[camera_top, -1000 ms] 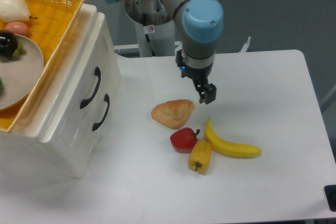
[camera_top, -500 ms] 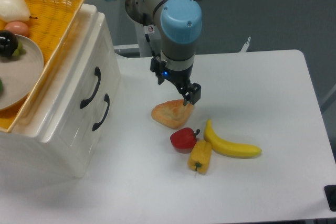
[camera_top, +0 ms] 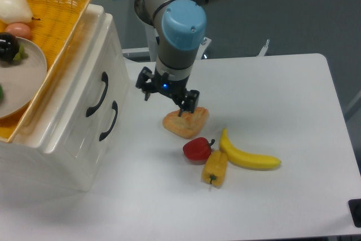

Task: Slide open the top white drawer
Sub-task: 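Move the gripper toward the black handle of the upper white drawer, then hook the gripper fingers around the upper drawer's black handle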

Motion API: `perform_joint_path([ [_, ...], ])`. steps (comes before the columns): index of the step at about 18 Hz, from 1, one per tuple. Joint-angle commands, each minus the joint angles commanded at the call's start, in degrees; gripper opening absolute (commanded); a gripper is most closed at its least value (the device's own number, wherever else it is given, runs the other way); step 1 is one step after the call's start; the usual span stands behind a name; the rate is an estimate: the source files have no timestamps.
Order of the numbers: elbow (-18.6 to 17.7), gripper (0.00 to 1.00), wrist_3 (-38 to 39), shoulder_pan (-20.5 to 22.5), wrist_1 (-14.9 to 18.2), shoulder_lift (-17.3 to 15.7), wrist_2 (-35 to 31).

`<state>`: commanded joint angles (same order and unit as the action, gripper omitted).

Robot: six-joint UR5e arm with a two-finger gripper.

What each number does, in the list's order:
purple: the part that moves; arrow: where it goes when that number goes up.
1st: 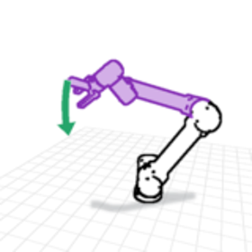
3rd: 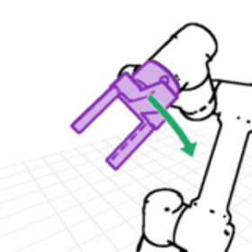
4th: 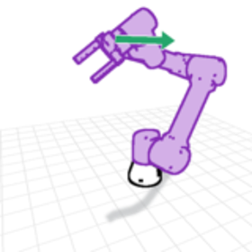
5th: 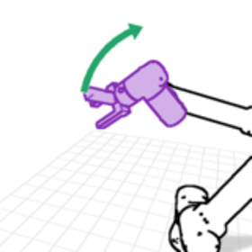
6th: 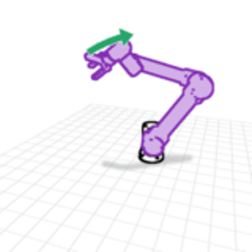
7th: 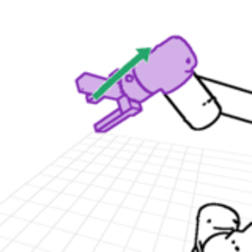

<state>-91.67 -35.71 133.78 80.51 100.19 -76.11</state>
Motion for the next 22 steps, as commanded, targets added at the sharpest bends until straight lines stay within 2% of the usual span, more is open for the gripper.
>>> perform_joint_path([
  [3,0.4,1.00,7.5,-1.5,-0.1,0.4,0.5],
  [8,0.3,1.00,12.8,-1.7,0.2,0.8,3.6],
  [11,0.3,1.00,13.6,-2.8,0.5,0.9,3.7],
  [17,0.2,1.00,14.6,-3.4,3.0,0.9,5.0],
  [19,0.4,1.00,14.5,-3.4,4.9,0.9,5.2],
  [22,0.4,1.00,14.4,-3.4,5.4,0.9,5.3],
])
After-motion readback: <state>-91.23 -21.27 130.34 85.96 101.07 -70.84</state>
